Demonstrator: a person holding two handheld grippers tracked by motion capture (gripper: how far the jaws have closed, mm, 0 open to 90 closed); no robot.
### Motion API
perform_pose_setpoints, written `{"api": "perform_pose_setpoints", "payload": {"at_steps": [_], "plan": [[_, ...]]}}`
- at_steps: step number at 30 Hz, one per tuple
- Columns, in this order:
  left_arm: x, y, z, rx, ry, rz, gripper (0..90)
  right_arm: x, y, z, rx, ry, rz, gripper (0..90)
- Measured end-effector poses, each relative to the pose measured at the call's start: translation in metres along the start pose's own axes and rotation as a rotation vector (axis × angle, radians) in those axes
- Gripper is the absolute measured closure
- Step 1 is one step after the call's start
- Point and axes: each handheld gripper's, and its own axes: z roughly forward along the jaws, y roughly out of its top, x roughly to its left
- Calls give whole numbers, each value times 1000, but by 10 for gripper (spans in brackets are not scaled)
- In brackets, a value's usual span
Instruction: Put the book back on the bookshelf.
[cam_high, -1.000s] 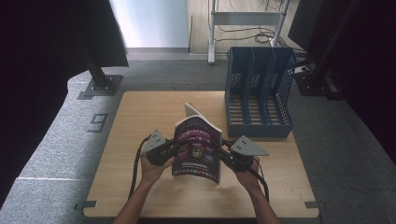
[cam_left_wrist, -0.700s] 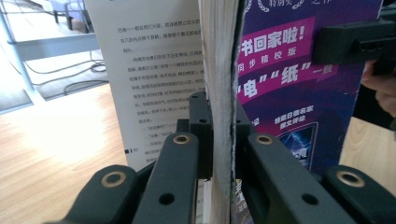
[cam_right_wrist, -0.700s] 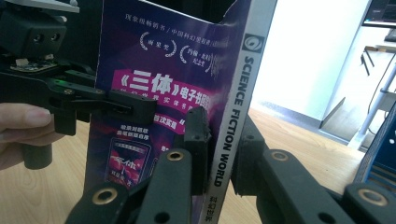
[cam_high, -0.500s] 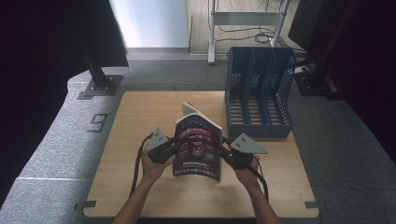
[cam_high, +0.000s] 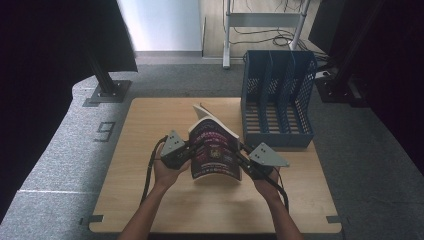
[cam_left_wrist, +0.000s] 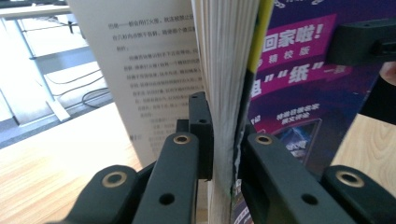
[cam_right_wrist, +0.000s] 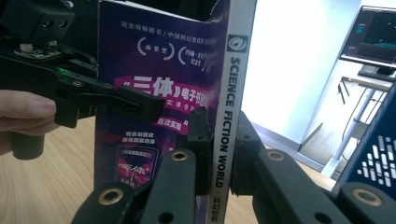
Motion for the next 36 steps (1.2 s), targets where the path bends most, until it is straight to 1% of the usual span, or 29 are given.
{"api": "perform_pose_setpoints", "payload": {"at_steps": [1, 2, 4, 5, 6, 8, 9, 10, 11, 12, 13, 14, 15, 21, 22, 23, 24, 25, 27, 32, 34, 36], "plan": [[-1, -2, 0, -1, -2, 1, 852, -1, -1, -1, 6, 0, -1, 810], [-2, -4, 1, 0, -5, -5, 836, -2, -6, -4, 11, 6, 11, 813], [-1, -7, 1, 7, -12, -7, 828, -1, -7, -5, 14, 4, 10, 813], [-1, -8, 0, 3, -15, -7, 813, -1, -9, -6, 19, 1, 5, 813], [-2, -8, 0, 2, -13, -9, 794, -1, -10, -8, 18, -4, 12, 810], [-2, -8, -1, 3, -1, -6, 740, -2, -12, -10, 26, 9, 37, 795], [-2, -8, -1, 1, -6, -8, 734, -2, -12, -11, 32, 15, 41, 765], [-2, -8, -1, 1, -11, -9, 732, -4, -13, -10, 38, 24, 48, 728], [-3, -8, -1, 1, -16, -9, 750, -7, -14, -6, 47, 40, 67, 690], [-3, -8, -1, 3, -21, -8, 750, -7, -14, -6, 47, 40, 67, 690], [-4, -8, -1, 4, -25, -9, 763, -8, -15, -3, 55, 48, 78, 687], [-4, -8, -1, 5, -30, -10, 784, -9, -16, 5, 80, 52, 83, 673], [-4, -8, -1, 7, -34, -9, 790, -9, -17, 8, 85, 51, 83, 673], [0, -9, -1, 8, -41, -26, 793, -11, -14, 18, 89, 58, 89, 666], [-1, -9, -1, 8, -41, -27, 793, -12, -13, 20, 90, 63, 95, 668], [-1, -9, -1, 9, -37, -25, 794, -14, -13, 23, 95, 60, 107, 707], [-1, -9, -1, 9, -37, -25, 792, -14, -13, 23, 95, 60, 107, 707], [-1, -9, -1, 15, -35, -29, 792, -14, -13, 24, 96, 55, 112, 732], [1, -10, -1, 33, -28, -40, 775, -14, -14, 25, 93, 65, 124, 774], [4, -12, -2, 47, -13, -55, 723, -8, -16, 22, 84, 67, 96, 790], [5, -13, -3, 46, -19, -59, 722, -8, -17, 22, 81, 70, 98, 769], [4, -12, -2, 48, -27, -49, 770, -8, -17, 23, 72, 87, 101, 685]]}}
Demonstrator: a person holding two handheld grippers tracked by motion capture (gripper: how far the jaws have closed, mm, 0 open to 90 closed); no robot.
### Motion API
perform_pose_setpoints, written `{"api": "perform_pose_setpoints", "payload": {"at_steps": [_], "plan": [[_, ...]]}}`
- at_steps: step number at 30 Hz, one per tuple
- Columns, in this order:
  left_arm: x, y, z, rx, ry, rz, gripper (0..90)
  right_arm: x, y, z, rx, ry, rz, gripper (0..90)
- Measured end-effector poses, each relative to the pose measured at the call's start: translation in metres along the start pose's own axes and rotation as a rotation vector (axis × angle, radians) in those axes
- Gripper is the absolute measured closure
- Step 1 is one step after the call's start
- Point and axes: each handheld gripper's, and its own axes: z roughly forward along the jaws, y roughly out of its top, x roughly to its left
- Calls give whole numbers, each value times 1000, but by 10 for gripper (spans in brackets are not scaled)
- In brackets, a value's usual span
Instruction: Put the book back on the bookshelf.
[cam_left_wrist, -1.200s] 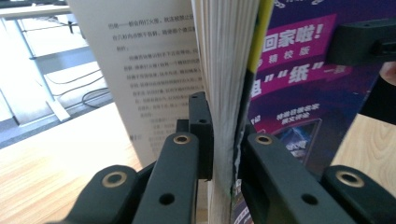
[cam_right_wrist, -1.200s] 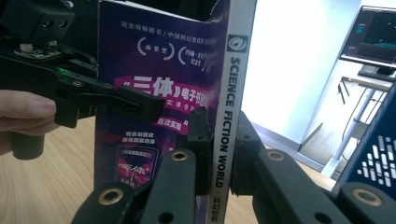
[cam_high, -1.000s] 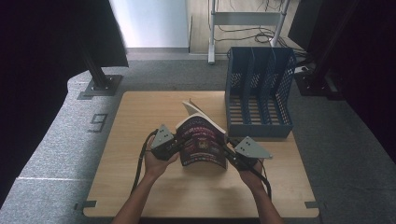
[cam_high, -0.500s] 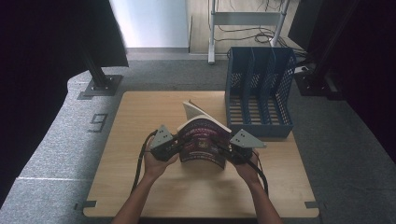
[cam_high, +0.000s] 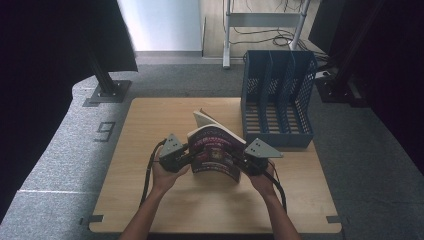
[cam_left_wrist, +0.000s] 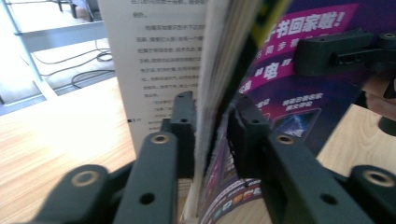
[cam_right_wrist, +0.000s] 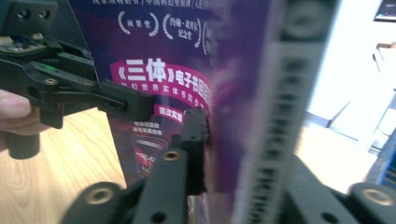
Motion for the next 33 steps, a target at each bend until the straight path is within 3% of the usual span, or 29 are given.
{"api": "perform_pose_setpoints", "payload": {"at_steps": [3, 10, 17, 24, 28, 30, 33], "plan": [[-1, 1, 1, 7, 2, 2, 827, 5, 2, 6, 14, -19, -41, 650], [3, 1, 1, 5, -7, -8, 849, -5, 5, 12, 26, -13, 18, 783], [4, 1, 0, 2, 18, -17, 724, -1, 4, 6, 27, -16, -11, 810], [5, 0, -3, -12, 22, -21, 622, 5, 2, -7, 27, -9, -4, 811], [7, 0, -4, -23, 6, -33, 654, 7, 0, -15, 10, -2, -9, 794], [7, 0, -4, -22, 5, -31, 666, 6, 0, -16, -16, 11, 3, 741], [7, 0, -4, -23, 3, -30, 677, 5, 3, -12, -6, 13, -4, 713]]}}
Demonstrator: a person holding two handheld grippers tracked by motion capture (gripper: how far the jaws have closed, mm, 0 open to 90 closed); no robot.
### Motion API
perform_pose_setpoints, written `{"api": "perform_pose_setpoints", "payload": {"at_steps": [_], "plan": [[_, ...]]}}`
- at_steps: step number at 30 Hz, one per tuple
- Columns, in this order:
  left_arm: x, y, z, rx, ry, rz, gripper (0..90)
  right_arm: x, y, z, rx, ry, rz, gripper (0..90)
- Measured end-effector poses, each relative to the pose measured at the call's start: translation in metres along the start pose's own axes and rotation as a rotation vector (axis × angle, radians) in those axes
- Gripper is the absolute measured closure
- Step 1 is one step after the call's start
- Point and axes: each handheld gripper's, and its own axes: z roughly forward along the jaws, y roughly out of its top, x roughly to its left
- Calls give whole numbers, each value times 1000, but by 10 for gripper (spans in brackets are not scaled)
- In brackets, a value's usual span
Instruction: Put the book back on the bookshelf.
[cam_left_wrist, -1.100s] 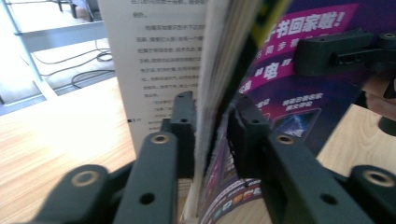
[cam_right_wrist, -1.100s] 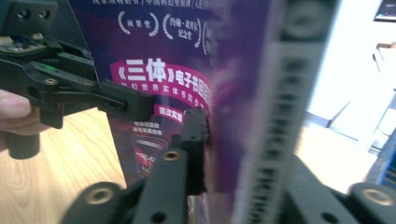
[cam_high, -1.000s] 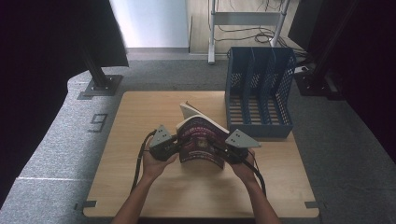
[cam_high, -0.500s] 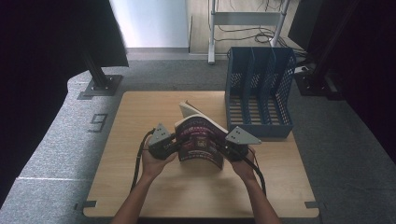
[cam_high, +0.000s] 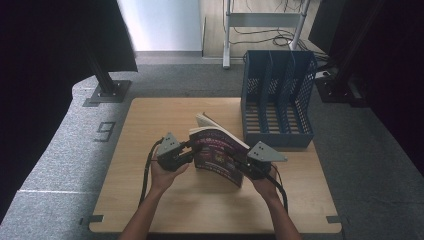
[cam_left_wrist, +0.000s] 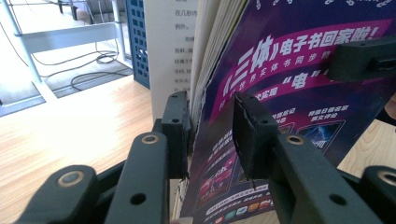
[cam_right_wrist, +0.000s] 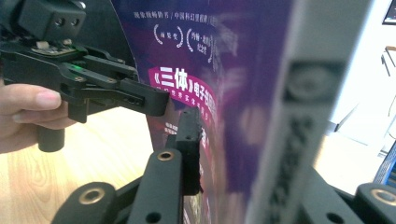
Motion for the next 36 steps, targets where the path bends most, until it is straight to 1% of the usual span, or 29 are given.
{"api": "perform_pose_setpoints", "payload": {"at_steps": [2, 3, 7, 9, 11, 14, 18, 20, 24, 30, 32, 36], "plan": [[0, 0, 1, -1, -2, -1, 683, -2, 2, 6, 14, 5, 2, 708], [1, 0, 1, 0, -1, -1, 691, -4, 3, 11, 17, 5, 5, 722], [1, 0, 1, 1, -2, -2, 697, -7, 6, 13, 23, -4, 17, 753], [1, 0, 1, 2, -1, 0, 697, -9, 7, 13, 27, 0, 19, 767], [0, 0, 1, 2, 2, 0, 696, -8, 8, 12, 31, 3, 16, 779], [0, -1, 0, 1, 3, 0, 694, -7, 10, 11, 23, 13, 16, 787], [0, -1, 1, 8, 8, -1, 687, -6, 11, 12, 27, 6, 17, 810], [0, -2, 1, 16, 17, 2, 661, -6, 11, 12, 30, -1, 18, 813], [1, -5, 0, 23, 33, 2, 545, -6, 12, 12, 34, -15, 35, 816], [5, -11, -10, 22, 57, -29, 436, -7, 12, 13, 28, -43, 63, 817], [7, -14, -13, 27, 67, -36, 415, -7, 12, 12, 14, -45, 74, 817], [9, -23, -19, 40, 75, -53, 415, -5, 13, 11, 13, -40, 63, 817]]}}
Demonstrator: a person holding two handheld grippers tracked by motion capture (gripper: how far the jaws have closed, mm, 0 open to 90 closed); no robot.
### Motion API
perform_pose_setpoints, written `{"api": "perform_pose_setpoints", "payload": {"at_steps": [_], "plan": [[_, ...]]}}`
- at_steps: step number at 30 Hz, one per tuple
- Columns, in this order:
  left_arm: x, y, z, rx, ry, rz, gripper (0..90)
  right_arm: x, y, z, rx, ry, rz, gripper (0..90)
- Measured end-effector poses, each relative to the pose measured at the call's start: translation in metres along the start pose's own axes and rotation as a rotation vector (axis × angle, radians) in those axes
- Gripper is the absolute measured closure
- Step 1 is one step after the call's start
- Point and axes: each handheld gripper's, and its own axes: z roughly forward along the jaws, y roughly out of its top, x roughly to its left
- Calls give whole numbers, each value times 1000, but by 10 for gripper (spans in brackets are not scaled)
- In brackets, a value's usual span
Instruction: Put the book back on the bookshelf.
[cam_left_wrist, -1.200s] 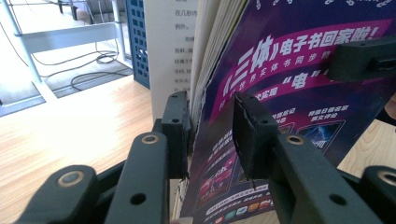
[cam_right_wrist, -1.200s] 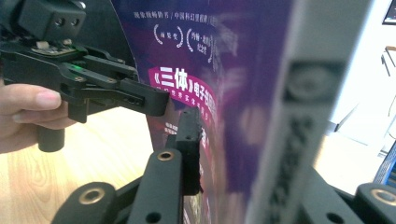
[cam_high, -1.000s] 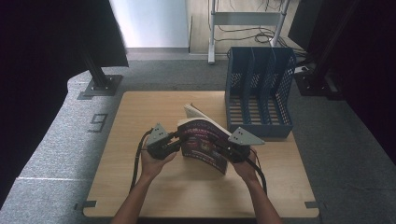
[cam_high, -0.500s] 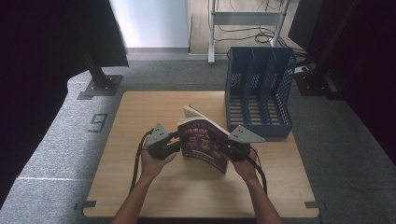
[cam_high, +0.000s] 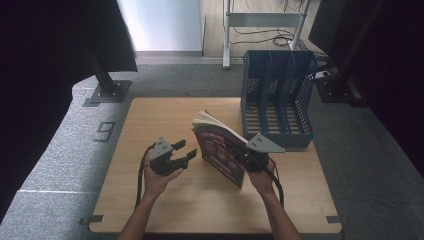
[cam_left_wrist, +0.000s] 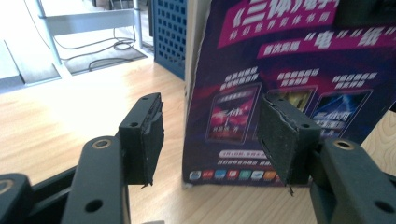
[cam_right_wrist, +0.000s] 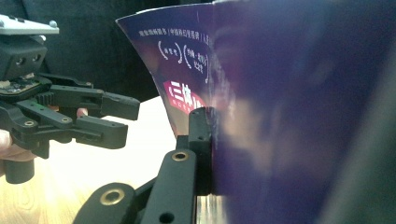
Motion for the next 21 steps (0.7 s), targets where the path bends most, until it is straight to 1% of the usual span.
{"api": "perform_pose_setpoints", "payload": {"at_steps": [4, 8, 11, 13, 18, 21], "plan": [[2, -9, -8, 3, 16, -7, 421, 1, 2, 1, 2, -1, -9, 817], [4, -14, -16, 6, 40, -11, 427, 1, 4, 4, -1, -2, 1, 818], [6, -17, -20, 0, 44, -27, 427, 2, 8, 3, -14, 1, 3, 818], [7, -19, -22, 0, 48, -36, 427, 3, 12, 2, -27, 5, -5, 818], [6, -25, -23, 20, 65, -30, 427, 5, 20, -1, -47, 5, -15, 818], [5, -27, -22, 37, 66, -22, 427, 3, 22, -3, -50, -2, -14, 818]]}}
